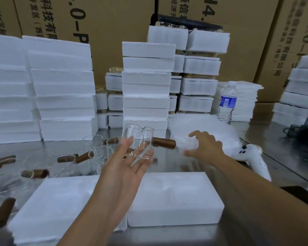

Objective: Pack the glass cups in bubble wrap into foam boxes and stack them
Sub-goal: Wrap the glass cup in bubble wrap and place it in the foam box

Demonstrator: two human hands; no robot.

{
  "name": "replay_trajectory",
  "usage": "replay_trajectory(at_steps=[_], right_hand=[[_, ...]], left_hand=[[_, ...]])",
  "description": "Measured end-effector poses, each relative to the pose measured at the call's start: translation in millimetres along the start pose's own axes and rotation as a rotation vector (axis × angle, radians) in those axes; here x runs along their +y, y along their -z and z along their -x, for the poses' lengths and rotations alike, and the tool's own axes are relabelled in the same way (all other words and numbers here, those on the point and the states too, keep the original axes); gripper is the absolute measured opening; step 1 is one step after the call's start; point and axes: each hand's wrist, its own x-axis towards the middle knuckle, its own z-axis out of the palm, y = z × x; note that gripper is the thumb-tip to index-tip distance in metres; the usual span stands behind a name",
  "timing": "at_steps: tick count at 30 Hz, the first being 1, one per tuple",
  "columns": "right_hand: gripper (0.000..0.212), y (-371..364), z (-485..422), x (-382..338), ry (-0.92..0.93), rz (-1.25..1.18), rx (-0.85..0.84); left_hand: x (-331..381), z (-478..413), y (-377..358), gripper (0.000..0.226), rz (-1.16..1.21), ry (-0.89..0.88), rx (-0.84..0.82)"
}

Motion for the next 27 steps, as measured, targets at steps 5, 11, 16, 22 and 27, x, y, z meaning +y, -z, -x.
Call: replay_trajectory(at_steps=[5,11,16,22,27], right_hand=[[0.046,-11.7,-3.8,-0.9,0.005,0.146,-0.013],[0.008,-9.3,-0.7,-4.1,0.042,0.12,0.159],[0.015,-5.0,2.4,-5.0,0.122,0.05,0.168],[0.021,-14.6,3.8,-9.5,0.154,0.286,0.074],[0.017,-19.5,3.6,-9.2,0.14,0.262,0.144]], left_hand=[[-0.7,2.6,-4.0,0.057,0.05,0.01,-0.009],[-0.1,3.2,-4.3,0.056,0.058,0.027,-0.027],[0.9,3.3,-0.9,0.054,0.067,0.027,-0.024],[2.2,1.7,3.0,0.052,0.058,0.024,-0.013],[2.4,1.2,3.1,0.055,0.065,0.029,-0.024]])
